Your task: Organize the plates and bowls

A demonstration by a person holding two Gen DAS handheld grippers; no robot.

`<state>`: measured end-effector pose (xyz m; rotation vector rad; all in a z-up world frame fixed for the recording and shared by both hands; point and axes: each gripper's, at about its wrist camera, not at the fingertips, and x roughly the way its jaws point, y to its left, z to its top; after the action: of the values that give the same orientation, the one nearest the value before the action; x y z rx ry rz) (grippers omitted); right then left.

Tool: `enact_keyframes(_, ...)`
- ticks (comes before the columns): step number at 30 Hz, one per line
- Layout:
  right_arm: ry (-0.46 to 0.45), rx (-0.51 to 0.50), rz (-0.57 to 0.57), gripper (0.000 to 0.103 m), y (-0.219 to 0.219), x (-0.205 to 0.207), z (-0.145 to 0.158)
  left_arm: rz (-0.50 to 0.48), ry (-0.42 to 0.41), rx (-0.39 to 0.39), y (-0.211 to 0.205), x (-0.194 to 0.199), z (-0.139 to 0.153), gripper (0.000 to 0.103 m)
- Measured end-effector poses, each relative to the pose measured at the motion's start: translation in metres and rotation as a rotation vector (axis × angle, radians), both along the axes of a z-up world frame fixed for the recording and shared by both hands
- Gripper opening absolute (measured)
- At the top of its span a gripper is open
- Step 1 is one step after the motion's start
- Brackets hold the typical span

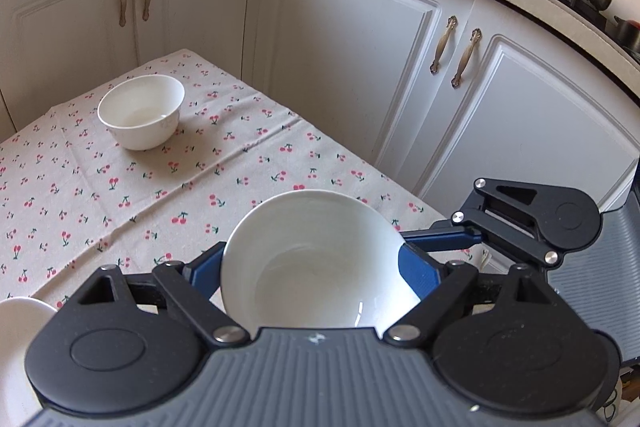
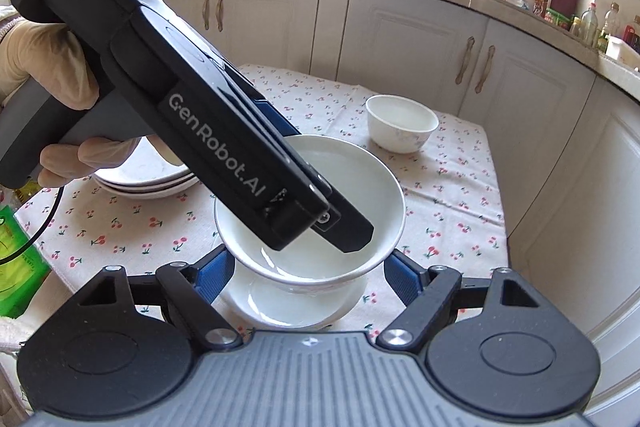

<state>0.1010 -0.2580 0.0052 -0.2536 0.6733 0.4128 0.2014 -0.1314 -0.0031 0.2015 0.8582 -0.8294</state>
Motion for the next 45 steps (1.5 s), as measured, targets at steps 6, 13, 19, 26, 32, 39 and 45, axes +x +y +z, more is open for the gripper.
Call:
enact_keyframes(6, 0.023, 0.008, 0.01, 0.085, 0.002, -0.002, -0.007, 0.004, 0.019, 0.017, 0.002, -0.002, -0.01, 0.089)
enact_keyframes(13, 0.045, 0.01, 0.009, 0.085, 0.003, 0.002, -0.013, -0.002, 0.021, 0.029, 0.001, -0.003, -0.015, 0.089)
enact_keyframes(19, 0.054, 0.012, 0.014, 0.085, 0.004, 0.002, -0.015, -0.001, 0.036, 0.045, 0.0, -0.002, -0.022, 0.089)
enact_keyframes(26, 0.065, 0.011, 0.011, 0.085, 0.003, 0.005, -0.02, -0.008, 0.038, 0.051, -0.002, -0.001, -0.024, 0.089)
enact_keyframes(32, 0.073, 0.015, 0.012, 0.085, 0.003, 0.006, -0.022, -0.011, 0.047, 0.056, -0.002, 0.001, -0.027, 0.089)
enact_keyframes(39, 0.068, 0.025, 0.016, 0.088, 0.003, 0.007, -0.023, -0.002, 0.029, 0.057, -0.001, 0.003, -0.027, 0.091)
enact_keyframes(45, 0.008, 0.037, 0.045, 0.103, 0.001, -0.002, -0.014, 0.01, -0.002, 0.045, 0.005, 0.005, -0.017, 0.092)
